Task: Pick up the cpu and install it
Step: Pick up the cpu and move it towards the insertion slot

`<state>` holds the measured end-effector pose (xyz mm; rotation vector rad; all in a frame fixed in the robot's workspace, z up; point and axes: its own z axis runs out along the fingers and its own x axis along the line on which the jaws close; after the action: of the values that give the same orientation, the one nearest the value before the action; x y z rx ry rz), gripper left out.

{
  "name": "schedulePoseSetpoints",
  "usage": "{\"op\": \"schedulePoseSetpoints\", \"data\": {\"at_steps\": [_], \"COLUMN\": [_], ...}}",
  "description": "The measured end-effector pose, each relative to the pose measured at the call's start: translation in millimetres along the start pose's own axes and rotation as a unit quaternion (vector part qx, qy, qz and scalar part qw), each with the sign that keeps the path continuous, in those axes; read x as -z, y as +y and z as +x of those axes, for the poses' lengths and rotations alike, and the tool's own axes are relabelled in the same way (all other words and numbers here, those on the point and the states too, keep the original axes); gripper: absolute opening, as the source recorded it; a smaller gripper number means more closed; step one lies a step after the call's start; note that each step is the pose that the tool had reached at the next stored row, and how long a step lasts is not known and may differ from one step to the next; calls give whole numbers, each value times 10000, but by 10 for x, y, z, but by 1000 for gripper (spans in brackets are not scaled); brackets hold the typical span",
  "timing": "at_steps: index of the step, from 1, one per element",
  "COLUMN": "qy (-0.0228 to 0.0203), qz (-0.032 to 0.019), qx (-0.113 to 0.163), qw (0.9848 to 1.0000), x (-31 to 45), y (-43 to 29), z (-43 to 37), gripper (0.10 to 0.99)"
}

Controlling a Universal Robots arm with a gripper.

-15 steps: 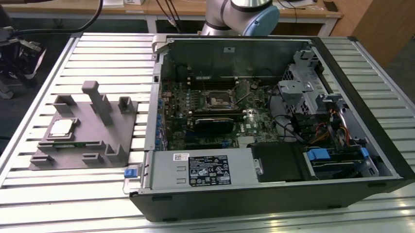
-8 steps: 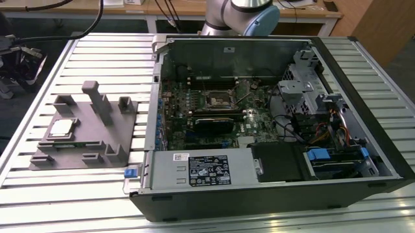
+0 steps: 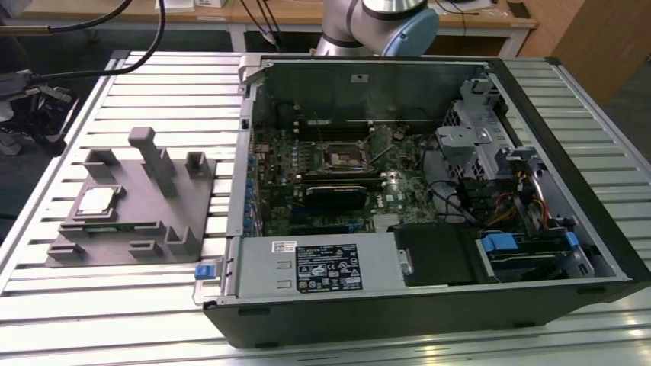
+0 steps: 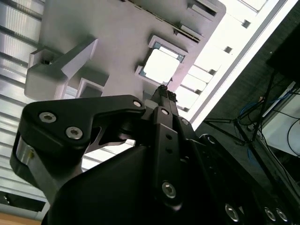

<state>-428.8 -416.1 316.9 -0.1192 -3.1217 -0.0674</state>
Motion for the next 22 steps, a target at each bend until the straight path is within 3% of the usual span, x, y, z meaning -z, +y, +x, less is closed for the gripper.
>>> {"op": "schedulePoseSetpoints", "data": {"at_steps": [2, 7, 10, 13, 14, 16, 19, 20, 22], "qy": [2, 3, 6, 8, 9, 9, 11, 11, 11], "qz": [0, -24, -55, -71, -73, -73, -74, -75, -76], "qx": [1, 1, 11, 24, 31, 48, 64, 67, 71], "qw": [10000, 10000, 10000, 10000, 10000, 10000, 10000, 9999, 9999], "x": [-36, -126, -175, -229, -246, -283, -336, -354, -388], "y": [-5, -14, -24, -46, -53, -64, -76, -80, -87], "z": [-1, -3, -2, -1, -2, -3, -4, -5, -6], "gripper": [114, 349, 408, 580, 580, 698, 757, 820, 820]}}
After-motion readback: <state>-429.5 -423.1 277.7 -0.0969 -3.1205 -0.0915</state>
